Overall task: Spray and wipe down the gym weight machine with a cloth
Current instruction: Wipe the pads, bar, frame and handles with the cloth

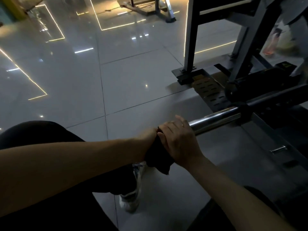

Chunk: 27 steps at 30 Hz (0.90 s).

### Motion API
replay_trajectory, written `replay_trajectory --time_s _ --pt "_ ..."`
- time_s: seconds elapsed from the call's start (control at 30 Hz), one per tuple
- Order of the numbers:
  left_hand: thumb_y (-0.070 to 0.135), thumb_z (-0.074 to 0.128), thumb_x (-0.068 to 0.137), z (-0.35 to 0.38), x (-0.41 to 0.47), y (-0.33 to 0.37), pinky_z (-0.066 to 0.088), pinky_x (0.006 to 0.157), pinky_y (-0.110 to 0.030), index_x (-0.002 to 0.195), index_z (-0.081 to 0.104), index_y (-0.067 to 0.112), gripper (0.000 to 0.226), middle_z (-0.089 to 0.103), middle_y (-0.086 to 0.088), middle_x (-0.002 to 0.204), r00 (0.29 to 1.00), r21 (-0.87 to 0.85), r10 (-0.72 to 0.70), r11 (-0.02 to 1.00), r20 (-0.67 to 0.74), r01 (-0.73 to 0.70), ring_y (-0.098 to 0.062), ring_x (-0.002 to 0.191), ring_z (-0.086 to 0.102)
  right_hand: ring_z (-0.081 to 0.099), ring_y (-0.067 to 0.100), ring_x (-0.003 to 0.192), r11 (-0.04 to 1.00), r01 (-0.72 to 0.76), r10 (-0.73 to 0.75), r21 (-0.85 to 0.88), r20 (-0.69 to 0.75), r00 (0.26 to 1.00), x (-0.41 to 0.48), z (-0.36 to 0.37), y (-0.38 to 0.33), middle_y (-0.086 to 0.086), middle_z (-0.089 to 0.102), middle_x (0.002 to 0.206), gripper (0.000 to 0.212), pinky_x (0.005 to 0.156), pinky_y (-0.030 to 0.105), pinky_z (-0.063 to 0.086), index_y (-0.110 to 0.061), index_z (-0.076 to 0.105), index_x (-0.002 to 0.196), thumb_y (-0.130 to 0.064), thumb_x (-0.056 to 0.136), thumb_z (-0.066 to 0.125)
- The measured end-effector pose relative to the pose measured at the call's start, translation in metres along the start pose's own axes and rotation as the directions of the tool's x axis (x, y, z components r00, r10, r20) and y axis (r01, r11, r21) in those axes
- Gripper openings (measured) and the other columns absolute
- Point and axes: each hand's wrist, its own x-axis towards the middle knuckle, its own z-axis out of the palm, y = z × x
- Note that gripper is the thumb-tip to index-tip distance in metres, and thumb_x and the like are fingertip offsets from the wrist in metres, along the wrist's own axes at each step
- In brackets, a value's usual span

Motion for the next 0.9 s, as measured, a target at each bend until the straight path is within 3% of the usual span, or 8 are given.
replay_trajectory --time_s 0.17,0.23,0.33,0.43,0.5,0.63,0.73,0.9 --pt "0.028 0.04 0.11 0.016 -0.004 -0.01 0.049 0.069 -0.023 0.131 0.056 0.008 0.034 0.065 -0.009 0.119 0.953 0.055 0.149 0.989 -0.264 -0.139 -0.022 0.091 0.062 0.063 0.03 0.088 0.998 -0.007 0.002 -0.069 -0.073 0.997 0.001 -0.007 0.005 0.011 0.068 0.091 0.041 0.112 0.053 0.037 -0.009 0.068 0.094 -0.028 0.109 0.035" --pt "0.029 0.048 0.107 0.014 -0.004 -0.013 0.043 0.066 -0.02 0.134 0.052 0.014 0.031 0.062 -0.005 0.119 0.873 0.3 0.413 0.894 -0.259 -0.334 -0.022 0.088 0.061 0.061 0.031 0.088 0.996 -0.057 0.049 -0.062 -0.124 0.991 0.003 -0.014 0.017 0.012 0.066 0.089 0.034 0.109 0.053 0.039 -0.009 0.066 0.088 -0.024 0.105 0.041" --pt "0.036 0.058 0.095 0.008 -0.004 -0.018 0.038 0.077 -0.026 0.124 0.049 0.018 0.035 0.054 -0.004 0.111 0.667 0.651 0.734 0.445 0.129 -0.615 -0.027 0.099 0.055 0.055 0.034 0.085 0.992 -0.115 0.123 0.059 -0.169 0.978 0.002 -0.03 0.028 0.014 0.059 0.087 0.021 0.092 0.049 0.047 -0.006 0.059 0.083 -0.02 0.096 0.05" --pt "0.028 0.073 0.085 0.002 0.001 -0.03 0.053 0.091 -0.044 0.14 0.04 0.013 0.066 0.049 -0.016 0.126 0.481 0.79 0.778 -0.033 0.405 -0.612 -0.031 0.106 0.051 0.049 0.022 0.074 0.941 -0.246 0.288 0.234 -0.167 0.943 -0.012 -0.047 0.039 0.005 0.051 0.079 0.021 0.066 0.031 0.038 -0.011 0.051 0.077 -0.018 0.097 0.053" --pt "0.025 0.079 0.079 0.003 0.004 -0.033 0.051 0.092 -0.043 0.147 0.034 0.019 0.082 0.044 -0.019 0.136 0.446 0.798 0.748 -0.181 0.491 -0.574 -0.035 0.114 0.049 0.047 0.015 0.058 0.859 -0.388 0.45 0.334 -0.13 0.884 -0.026 -0.052 0.047 -0.006 0.046 0.066 0.025 0.055 0.028 0.032 -0.018 0.046 0.075 -0.02 0.099 0.049" --pt "0.027 0.072 0.084 0.01 0.005 -0.005 0.05 0.072 -0.037 0.136 0.038 0.024 0.062 0.058 -0.003 0.106 0.728 0.838 0.596 0.162 0.338 -0.521 -0.029 0.092 0.059 0.063 0.025 0.047 0.5 -0.725 0.663 0.474 0.329 0.672 -0.035 -0.059 0.05 0.007 0.063 0.053 0.036 0.056 0.048 0.057 -0.006 0.057 0.068 -0.024 0.097 0.045" --pt "0.034 0.078 0.082 0.014 0.018 0.028 0.05 0.069 -0.033 0.107 0.06 0.019 0.035 0.064 0.003 0.088 0.946 0.869 0.216 0.387 0.241 -0.31 -0.02 0.08 0.063 0.071 0.041 0.065 0.048 -0.883 0.489 0.467 0.76 0.428 -0.031 -0.073 0.036 0.016 0.074 0.074 0.046 0.065 0.045 0.061 0.004 0.068 0.086 -0.032 0.103 0.044" --pt "0.034 0.072 0.09 0.006 0.032 0.047 0.059 0.079 -0.03 0.109 0.068 0.01 0.031 0.076 -0.006 0.098 0.874 0.619 -0.24 0.781 0.421 -0.084 -0.019 0.085 0.073 0.075 0.036 0.086 -0.157 -0.885 0.258 0.439 0.883 0.392 -0.026 -0.08 0.021 0.016 0.077 0.097 0.058 0.068 0.042 0.06 -0.004 0.068 0.115 -0.056 0.092 0.06"
